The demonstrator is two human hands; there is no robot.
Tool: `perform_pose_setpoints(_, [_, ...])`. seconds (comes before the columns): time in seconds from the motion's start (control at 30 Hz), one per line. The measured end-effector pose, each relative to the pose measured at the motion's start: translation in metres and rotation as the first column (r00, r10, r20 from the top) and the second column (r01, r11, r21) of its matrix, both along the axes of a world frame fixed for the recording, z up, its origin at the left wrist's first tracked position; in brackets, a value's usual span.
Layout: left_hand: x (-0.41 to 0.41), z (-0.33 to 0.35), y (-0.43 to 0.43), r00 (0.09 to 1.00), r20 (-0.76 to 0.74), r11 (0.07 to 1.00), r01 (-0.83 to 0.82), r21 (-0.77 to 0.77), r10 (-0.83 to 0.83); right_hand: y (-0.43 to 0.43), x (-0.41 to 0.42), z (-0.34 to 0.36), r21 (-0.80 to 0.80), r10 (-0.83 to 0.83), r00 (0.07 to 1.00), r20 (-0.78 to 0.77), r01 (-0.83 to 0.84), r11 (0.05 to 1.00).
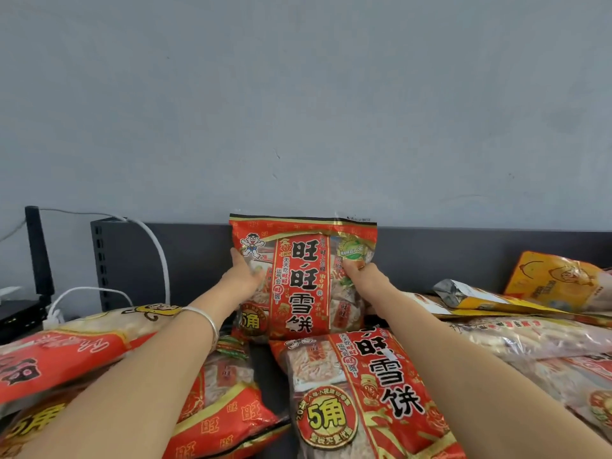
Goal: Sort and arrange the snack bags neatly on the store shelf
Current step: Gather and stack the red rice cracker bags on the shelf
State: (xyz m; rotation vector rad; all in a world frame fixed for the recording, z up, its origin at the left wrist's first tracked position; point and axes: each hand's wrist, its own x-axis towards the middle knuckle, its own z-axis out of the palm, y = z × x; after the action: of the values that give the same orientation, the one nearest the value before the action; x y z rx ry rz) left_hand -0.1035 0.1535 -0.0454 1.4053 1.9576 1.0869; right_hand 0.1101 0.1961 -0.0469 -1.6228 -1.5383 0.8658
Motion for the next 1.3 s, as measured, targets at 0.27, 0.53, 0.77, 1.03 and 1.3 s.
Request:
perform_pose_setpoints(0.27, [0.022,-0.002,-0.024,0.95,-0.272,0.969,-0.088,0.229,0.151,-0.03,0.021,0.001,0.072,0.049,0.966,0.252,-0.069,0.995])
perform_pose_setpoints(0.53, [0.064,-0.008,-0.054,0.927,-0.37,0.992,0.092,0.089,-0.053,-0.07,0.046,0.008,0.021,0.228,0.824,0.519,-0.279,0.96])
perform_pose_setpoints(0.77, [0.092,-0.028,-0.084,0.985,-0.062,0.981,0.153,-0.122,-0.161,-0.098,0.083,0.008,-0.001,0.334,0.737,0.588,-0.412,0.911])
perform_pose_setpoints(1.03, [0.106,-0.044,-0.108,0.967,0.253,0.968,0.038,-0.249,0.027,-0.116,0.102,-0.005,0.081,0.242,0.579,0.778,-0.475,0.876])
perform_pose_setpoints(1.3, [0.141,-0.036,-0.117,0.893,0.442,0.996,-0.06,-0.061,0.081,-0.113,0.127,-0.022,-0.013,0.321,0.534,0.782,-0.501,0.865])
